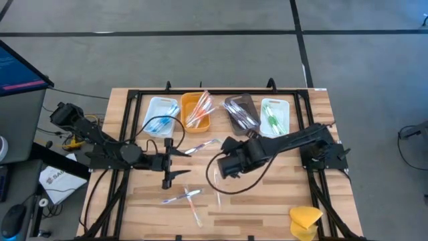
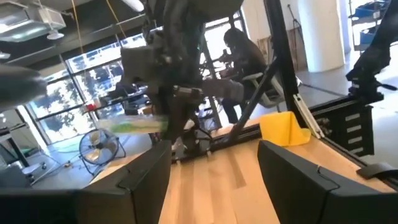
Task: Pick & Place Toothbrushes
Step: Put the green toothbrush into right white the bin
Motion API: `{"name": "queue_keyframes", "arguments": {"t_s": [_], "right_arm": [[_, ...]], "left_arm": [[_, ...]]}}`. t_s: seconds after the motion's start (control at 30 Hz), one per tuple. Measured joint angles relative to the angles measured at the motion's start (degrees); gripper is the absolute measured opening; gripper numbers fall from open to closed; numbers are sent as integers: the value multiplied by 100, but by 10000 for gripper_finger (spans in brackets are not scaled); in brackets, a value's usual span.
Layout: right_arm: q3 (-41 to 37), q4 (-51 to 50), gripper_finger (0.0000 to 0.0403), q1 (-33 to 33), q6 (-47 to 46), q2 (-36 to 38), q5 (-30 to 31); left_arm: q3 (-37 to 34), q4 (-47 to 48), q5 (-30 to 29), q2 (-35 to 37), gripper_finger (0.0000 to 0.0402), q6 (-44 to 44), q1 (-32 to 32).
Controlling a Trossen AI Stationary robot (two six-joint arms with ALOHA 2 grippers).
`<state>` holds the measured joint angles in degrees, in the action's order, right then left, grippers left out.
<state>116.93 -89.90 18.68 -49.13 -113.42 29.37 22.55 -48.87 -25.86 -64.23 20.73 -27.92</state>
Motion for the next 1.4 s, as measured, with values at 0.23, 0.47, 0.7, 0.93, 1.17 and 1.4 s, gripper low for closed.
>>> {"name": "queue_keyframes", "arguments": {"t_s": [0.23,0.47,0.7,0.93,1.17,1.4], "right_arm": [[-464,-40,13,113,28,879,355],[-2099,-8,13,124,-1412,2338,901],[-4058,15,13,156,-3251,3585,842],[-4597,170,13,-722,-2915,4152,447],[-4597,723,13,-2399,-1236,4214,-461],[-4600,786,13,-3652,-24,3709,-1305]], "left_arm": [[-50,40,-64,0,235,0,0],[-57,99,-241,0,236,0,4],[-59,232,-418,0,235,0,4],[-59,221,-416,0,228,0,88],[-59,370,-414,0,223,-27,133],[-59,734,-414,0,222,-41,133]]}}
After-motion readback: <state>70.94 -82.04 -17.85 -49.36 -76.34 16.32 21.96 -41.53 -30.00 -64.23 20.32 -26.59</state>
